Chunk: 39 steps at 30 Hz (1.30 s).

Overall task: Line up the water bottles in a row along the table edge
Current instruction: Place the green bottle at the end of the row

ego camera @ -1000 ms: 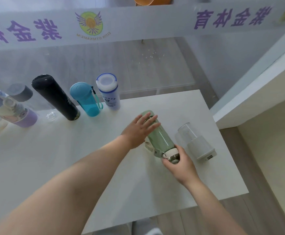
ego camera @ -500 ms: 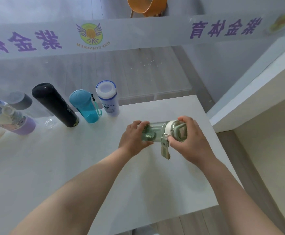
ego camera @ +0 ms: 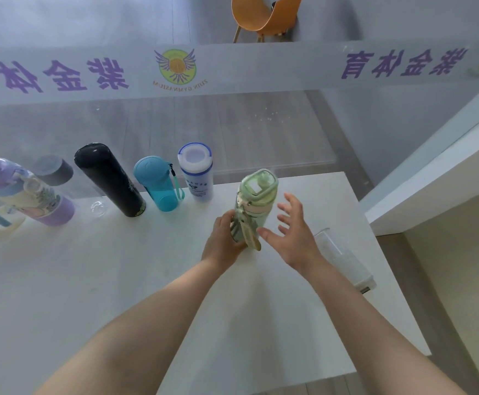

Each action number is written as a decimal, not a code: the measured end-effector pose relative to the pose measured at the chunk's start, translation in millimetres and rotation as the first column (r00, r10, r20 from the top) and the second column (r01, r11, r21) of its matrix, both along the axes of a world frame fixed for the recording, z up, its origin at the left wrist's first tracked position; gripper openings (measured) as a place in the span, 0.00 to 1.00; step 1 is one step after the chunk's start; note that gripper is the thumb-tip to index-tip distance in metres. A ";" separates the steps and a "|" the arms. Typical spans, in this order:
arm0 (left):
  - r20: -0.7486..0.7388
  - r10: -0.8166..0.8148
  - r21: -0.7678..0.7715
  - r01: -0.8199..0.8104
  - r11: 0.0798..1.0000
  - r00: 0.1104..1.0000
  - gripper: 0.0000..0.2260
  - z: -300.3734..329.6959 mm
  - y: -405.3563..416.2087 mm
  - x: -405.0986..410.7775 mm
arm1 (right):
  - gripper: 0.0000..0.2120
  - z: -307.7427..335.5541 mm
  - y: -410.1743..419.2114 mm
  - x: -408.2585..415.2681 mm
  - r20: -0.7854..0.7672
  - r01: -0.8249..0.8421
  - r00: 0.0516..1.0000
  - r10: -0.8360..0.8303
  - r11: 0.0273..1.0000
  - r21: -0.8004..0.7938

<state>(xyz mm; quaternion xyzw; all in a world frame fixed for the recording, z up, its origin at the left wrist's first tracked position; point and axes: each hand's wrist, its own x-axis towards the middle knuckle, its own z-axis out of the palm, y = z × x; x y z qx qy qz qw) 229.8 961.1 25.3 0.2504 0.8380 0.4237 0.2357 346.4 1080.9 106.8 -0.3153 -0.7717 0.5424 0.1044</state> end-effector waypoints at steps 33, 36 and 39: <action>-0.413 -0.362 -0.595 0.053 0.802 0.836 0.30 -77.4 -113.3 -53.8 | 0.38 -50.3 -24.5 -40.0 -0.063 0.130 0.990 -0.127 0.990 0.051; -0.428 -0.368 -0.601 0.044 0.798 0.826 0.29 -78.6 -115.5 -55.2 | 0.37 -53.9 -22.1 -48.8 -0.088 0.161 0.984 -0.156 0.985 0.062; -0.433 -0.366 -0.598 0.042 0.801 0.824 0.29 -78.5 -115.8 -56.9 | 0.38 -55.8 -11.0 -68.3 -0.109 0.190 0.977 -0.184 0.980 0.051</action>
